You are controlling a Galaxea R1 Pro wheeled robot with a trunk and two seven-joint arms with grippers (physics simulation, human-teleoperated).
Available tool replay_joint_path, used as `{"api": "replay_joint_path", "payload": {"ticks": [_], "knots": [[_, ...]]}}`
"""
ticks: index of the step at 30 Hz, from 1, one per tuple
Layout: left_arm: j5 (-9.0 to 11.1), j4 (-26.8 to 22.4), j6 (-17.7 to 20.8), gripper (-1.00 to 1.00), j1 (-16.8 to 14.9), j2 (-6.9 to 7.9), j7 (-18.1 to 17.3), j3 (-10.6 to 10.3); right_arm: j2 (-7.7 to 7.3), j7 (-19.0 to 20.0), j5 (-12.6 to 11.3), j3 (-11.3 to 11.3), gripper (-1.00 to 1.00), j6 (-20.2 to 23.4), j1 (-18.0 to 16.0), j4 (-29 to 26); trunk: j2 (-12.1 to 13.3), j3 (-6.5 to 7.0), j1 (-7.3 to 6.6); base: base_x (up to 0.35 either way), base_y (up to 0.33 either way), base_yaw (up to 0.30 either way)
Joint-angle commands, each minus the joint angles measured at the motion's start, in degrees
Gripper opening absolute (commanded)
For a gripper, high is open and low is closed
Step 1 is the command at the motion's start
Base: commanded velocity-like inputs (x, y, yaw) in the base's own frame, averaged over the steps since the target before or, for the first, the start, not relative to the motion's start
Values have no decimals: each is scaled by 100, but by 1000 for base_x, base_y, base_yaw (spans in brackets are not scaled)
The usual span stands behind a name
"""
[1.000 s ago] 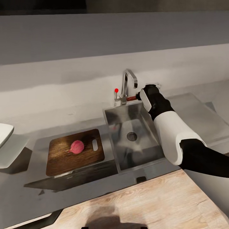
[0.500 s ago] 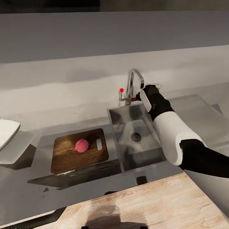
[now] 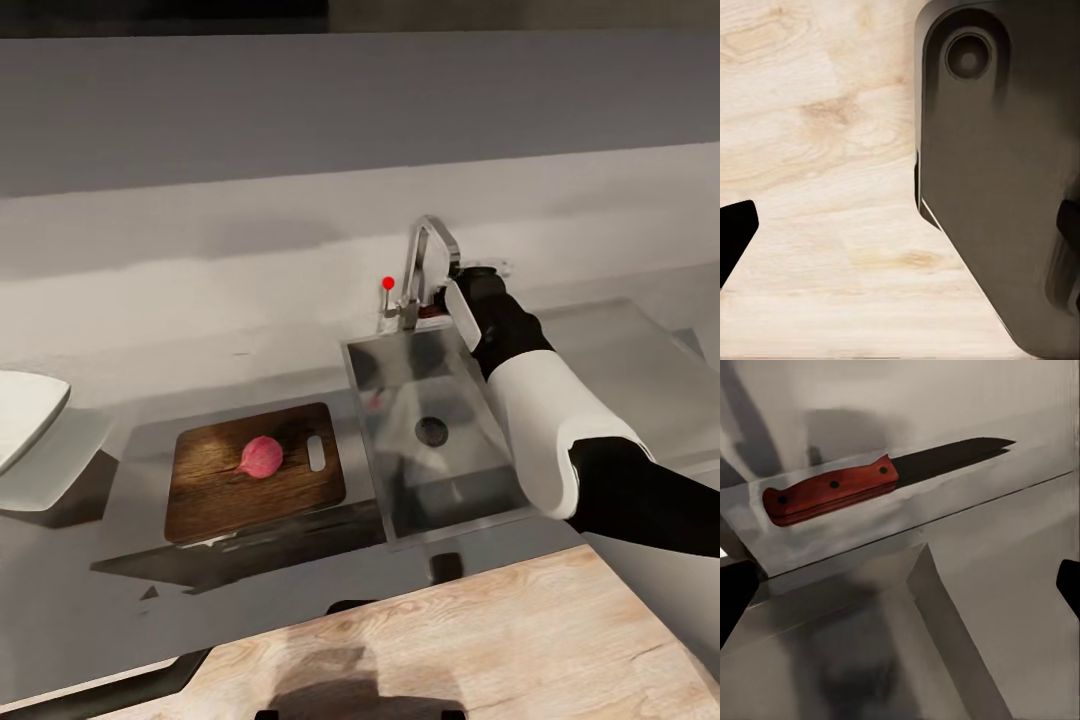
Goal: In the kitchen, take the Vidalia onion out of the sink, dice it on the chopping board with the paring knife, put the diced onion into the bowl on the countertop, then place both the paring knife and the chopping board into the sink.
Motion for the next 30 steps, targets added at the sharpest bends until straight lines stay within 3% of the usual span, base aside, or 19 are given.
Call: {"api": "replay_joint_path", "payload": {"ticks": [1, 10, 17, 23, 30], "knots": [[39, 24, -18, 100, -9, -7, 8, -48, -24, -27, -30, -7, 100, -9, -4, 5, -9, -8, 3, 0, 0, 0], [39, 23, 18, 100, -9, -18, 10, -48, -168, 123, -48, -2, 100, -354, 33, 95, -9, -34, 3, 0, 0, 0], [39, 23, 19, 100, -9, -18, 13, -48, -212, 776, -18, -7, 100, -909, 40, 680, -9, -55, 3, 0, 0, 0], [39, 23, 19, 100, -9, -18, 10, -48, -508, 1377, -24, 1, 100, -1172, 40, 802, -9, -57, 3, 0, 0, 0], [39, 23, 13, 100, -9, -18, 10, -48, -822, 1721, -34, 2, 100, -1203, 40, 808, -9, -57, 3, 0, 0, 0]]}}
